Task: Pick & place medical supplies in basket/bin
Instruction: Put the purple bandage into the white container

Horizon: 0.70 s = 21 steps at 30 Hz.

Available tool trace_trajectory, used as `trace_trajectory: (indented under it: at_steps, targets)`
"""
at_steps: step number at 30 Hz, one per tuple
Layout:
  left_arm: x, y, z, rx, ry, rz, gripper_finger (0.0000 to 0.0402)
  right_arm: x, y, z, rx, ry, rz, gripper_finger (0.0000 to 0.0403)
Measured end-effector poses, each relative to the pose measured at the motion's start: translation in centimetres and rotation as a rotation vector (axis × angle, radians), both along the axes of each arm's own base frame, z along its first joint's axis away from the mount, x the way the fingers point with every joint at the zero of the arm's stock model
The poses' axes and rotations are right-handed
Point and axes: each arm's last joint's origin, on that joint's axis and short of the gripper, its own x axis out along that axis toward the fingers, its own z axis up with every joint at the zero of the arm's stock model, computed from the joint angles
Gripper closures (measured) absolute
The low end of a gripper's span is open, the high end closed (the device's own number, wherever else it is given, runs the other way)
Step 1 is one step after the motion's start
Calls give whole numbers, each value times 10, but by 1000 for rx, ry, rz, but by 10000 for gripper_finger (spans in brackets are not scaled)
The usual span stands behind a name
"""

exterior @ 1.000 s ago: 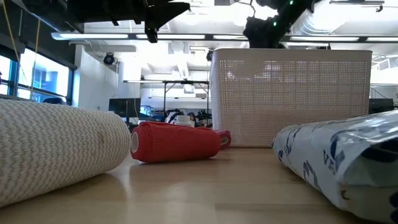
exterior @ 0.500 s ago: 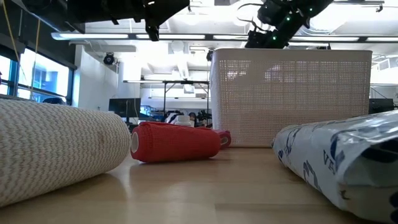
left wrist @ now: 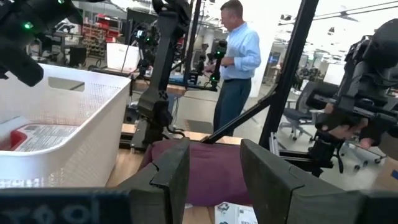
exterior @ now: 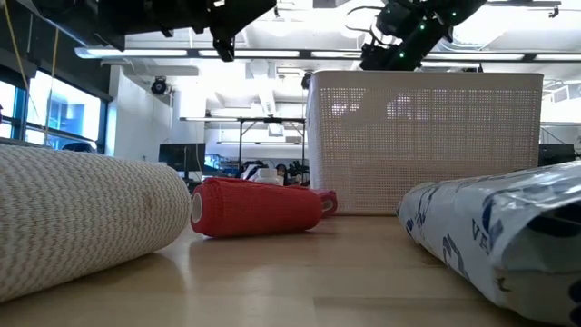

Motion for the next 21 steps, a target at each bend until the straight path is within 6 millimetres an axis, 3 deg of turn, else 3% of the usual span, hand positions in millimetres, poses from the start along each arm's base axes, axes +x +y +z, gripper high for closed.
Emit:
trace_trajectory:
  at_steps: [10, 21]
  targets:
    - [-4, 5, 10, 23, -70, 157, 225, -2, -6, -2, -11, 6, 6, 270]
    - [-7, 5, 13, -19, -69, 157, 225, 4, -26, -29, 36, 82, -8, 270]
